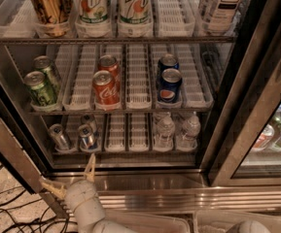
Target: Pick redbull can from bottom shelf of fridge
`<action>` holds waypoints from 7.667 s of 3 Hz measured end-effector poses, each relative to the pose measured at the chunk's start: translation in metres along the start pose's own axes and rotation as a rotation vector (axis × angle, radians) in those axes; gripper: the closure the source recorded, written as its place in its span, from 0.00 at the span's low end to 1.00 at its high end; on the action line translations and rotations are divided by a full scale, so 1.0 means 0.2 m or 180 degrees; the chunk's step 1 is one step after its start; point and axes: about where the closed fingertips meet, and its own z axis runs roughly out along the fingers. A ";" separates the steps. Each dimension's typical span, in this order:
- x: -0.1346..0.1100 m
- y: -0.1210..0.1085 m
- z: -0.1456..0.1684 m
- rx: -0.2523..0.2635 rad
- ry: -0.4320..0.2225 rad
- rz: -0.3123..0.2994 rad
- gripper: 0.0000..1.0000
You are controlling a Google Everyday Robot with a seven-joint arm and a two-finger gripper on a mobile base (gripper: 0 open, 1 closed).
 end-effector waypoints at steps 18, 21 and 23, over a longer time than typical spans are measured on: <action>0.09 -0.01 0.79 -0.0379 0.0069 -0.0415 0.32; 0.08 -0.01 0.84 -0.0353 0.0033 -0.0386 0.97; -0.12 0.02 0.73 -0.0399 -0.0330 -0.0474 1.00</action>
Offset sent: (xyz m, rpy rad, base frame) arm 0.0390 0.0304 -0.0330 -0.0969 0.0173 0.0084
